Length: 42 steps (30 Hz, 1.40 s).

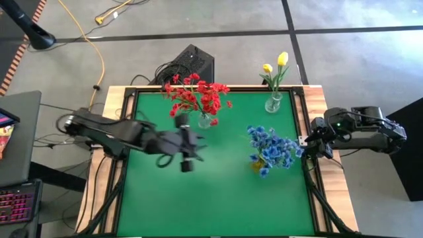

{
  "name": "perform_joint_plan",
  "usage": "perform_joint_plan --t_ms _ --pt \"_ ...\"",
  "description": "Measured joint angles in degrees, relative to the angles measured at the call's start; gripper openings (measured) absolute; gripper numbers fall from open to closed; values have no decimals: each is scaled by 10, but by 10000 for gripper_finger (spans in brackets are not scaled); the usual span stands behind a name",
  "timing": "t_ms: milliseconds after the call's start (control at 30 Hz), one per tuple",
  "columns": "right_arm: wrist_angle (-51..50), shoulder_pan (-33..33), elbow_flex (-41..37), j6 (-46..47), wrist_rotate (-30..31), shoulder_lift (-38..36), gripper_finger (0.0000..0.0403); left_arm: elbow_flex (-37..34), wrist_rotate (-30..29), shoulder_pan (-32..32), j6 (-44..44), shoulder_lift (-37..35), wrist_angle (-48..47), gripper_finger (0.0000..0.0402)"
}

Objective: Sort flowers into vase by color
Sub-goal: Return to Home Position

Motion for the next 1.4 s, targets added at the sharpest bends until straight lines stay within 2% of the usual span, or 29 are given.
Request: perform_joint_plan --t_ms 133,200,300,600,833,1100,1400 --pt "0 0 0 0 0 0 239 -13 -87 -32 -19 -57 -59 119" --pt "0 0 0 0 0 0 239 -58 -115 -44 -23 -96 -58 119" --pt "0 0 0 0 0 0 239 -164 -126 -47 -45 -167 -17 119" --pt "0 0 0 0 0 0 239 -506 -93 -47 -66 -432 287 119" --pt "0 0 0 0 0 0 239 -696 -73 -47 -50 -590 446 119" --pt "0 0 0 0 0 0 239 -804 -64 -47 -56 -686 496 119" --pt "0 0 0 0 0 0 239 -852 -65 -36 -54 -709 505 119"
